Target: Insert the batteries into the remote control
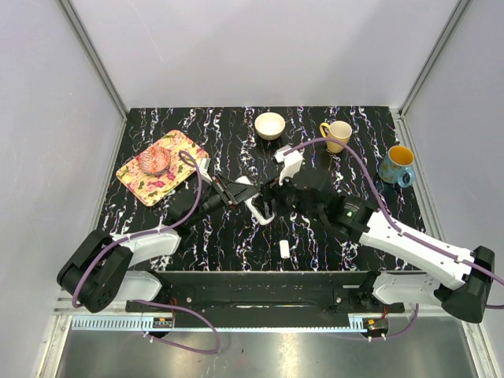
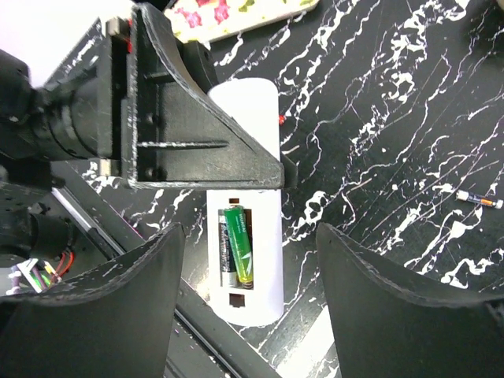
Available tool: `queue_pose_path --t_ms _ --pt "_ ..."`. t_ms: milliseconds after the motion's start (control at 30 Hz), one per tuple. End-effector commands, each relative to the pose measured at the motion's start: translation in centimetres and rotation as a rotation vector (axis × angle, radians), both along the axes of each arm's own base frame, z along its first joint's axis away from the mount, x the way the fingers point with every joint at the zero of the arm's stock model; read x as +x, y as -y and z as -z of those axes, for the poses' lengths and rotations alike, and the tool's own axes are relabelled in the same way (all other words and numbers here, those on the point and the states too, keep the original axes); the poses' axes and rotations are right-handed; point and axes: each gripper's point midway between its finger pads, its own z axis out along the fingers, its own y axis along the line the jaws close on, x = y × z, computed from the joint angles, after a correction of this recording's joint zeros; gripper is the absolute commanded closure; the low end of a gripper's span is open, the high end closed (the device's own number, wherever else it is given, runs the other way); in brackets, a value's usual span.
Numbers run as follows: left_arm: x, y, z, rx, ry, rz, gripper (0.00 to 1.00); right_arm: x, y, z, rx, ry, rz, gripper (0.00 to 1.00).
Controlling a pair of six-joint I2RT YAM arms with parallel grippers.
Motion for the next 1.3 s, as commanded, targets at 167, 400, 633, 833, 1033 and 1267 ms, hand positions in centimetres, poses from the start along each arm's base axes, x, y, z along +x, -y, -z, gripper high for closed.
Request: queue_pose_path --t_ms 167,400,633,833,1033,1267 --pt "-0.6 0.0 -3.7 -0.072 0.131 0.016 1.0 0.1 1.4 -7.1 0.244 0.036 0.107 0.16" --pt "-0.5 0.0 -3.9 -0.061 0.148 0.009 1.0 -1.0 1.1 -6.5 0.362 -0.289 0.045 0.01" --pt "0.2 -0.2 -4.4 -0.013 0.174 -0.031 1.0 -0.9 0.5 -3.9 0.39 -0.503 0.029 0.0" --pt "0.4 -0.4 -4.6 0.007 0.183 -0.047 1.0 -1.0 -0.3 -1.9 0.374 -0.594 0.022 0.01" --pt "0.2 -0.3 -4.5 0.001 0.18 -0.038 1.0 -0.6 -0.4 0.5 0.359 -0.669 0.051 0.03" --pt "0.1 -0.4 -4.8 -0.018 0.185 -0.037 1.0 0.2 -0.1 1.8 0.359 -0.701 0.086 0.04"
